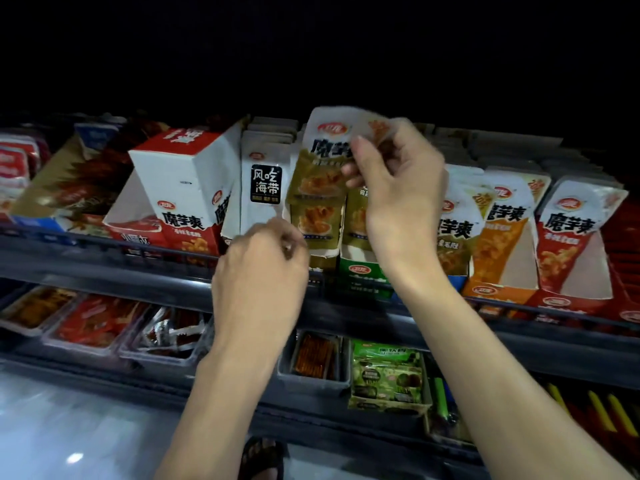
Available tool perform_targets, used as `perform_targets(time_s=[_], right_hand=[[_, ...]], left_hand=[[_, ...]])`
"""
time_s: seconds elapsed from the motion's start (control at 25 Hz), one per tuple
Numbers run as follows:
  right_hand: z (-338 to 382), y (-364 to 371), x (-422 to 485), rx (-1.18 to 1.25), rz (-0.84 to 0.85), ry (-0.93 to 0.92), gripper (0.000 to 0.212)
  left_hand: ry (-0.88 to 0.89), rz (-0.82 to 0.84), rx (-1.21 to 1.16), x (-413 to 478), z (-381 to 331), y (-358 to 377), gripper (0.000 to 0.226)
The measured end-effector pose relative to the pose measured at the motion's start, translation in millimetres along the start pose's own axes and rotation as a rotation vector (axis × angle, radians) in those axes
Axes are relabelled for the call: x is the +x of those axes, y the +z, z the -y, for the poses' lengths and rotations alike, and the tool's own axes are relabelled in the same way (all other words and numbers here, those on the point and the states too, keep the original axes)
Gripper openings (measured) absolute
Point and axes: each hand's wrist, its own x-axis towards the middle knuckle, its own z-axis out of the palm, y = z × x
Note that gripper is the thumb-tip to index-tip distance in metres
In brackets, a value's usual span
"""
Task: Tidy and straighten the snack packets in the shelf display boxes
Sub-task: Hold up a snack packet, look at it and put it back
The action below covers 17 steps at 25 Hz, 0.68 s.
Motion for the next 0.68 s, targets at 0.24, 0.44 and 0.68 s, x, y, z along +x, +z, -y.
perform_targets(time_s=[0.24,0.44,0.68], right_hand=[[-41.8,14.8,-6.9,-0.534,0.133,-0.092,0.009],[-45.8,15.2,-5.3,-0.696,0.12,-0.155,0.023],[-41.0,15.6,-11.0,-0.73,0.069,-0.273,0.062]], left_hand=[[0.011,0.058,0.085,-0.8,1.1,-4.6,0.018],[0.008,0.096,0.046,-2.3,0.1,-3.4,0.015],[0.01,0.119,0.053,-1.8,-0.8,0.3,0.016]])
